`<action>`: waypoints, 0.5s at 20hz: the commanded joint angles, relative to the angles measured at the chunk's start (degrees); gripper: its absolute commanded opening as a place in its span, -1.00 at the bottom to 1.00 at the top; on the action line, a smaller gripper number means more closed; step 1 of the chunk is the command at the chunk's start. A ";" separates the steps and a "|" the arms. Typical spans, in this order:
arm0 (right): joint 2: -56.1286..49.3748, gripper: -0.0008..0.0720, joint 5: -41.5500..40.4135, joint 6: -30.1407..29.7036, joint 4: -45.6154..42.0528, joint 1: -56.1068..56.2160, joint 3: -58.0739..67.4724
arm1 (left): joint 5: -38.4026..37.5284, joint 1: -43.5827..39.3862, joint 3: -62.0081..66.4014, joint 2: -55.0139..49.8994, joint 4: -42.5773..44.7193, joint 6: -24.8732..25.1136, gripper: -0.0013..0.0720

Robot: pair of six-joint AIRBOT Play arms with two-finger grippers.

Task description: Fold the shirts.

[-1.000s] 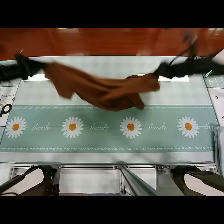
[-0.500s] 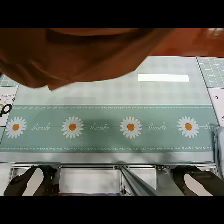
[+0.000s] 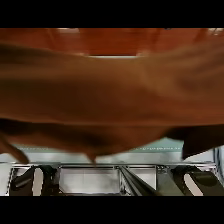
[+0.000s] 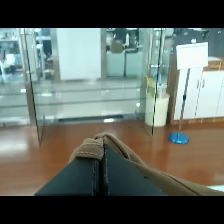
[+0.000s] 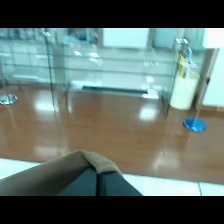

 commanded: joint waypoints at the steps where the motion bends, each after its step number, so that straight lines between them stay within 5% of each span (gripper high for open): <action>1: 1.84 -0.92 2.40 1.84 -2.34 -0.02 -3.06 | -4.76 -0.50 -2.64 1.90 4.98 -6.60 -0.90; 6: 1.22 -0.92 -3.78 2.69 3.39 0.00 -22.91 | -4.81 -0.52 -20.41 -1.16 -0.17 -5.70 -0.90; 10: -8.39 -0.92 -15.37 1.64 4.26 -0.02 -36.76 | 7.10 -1.44 -37.70 -11.91 -11.91 6.08 -0.90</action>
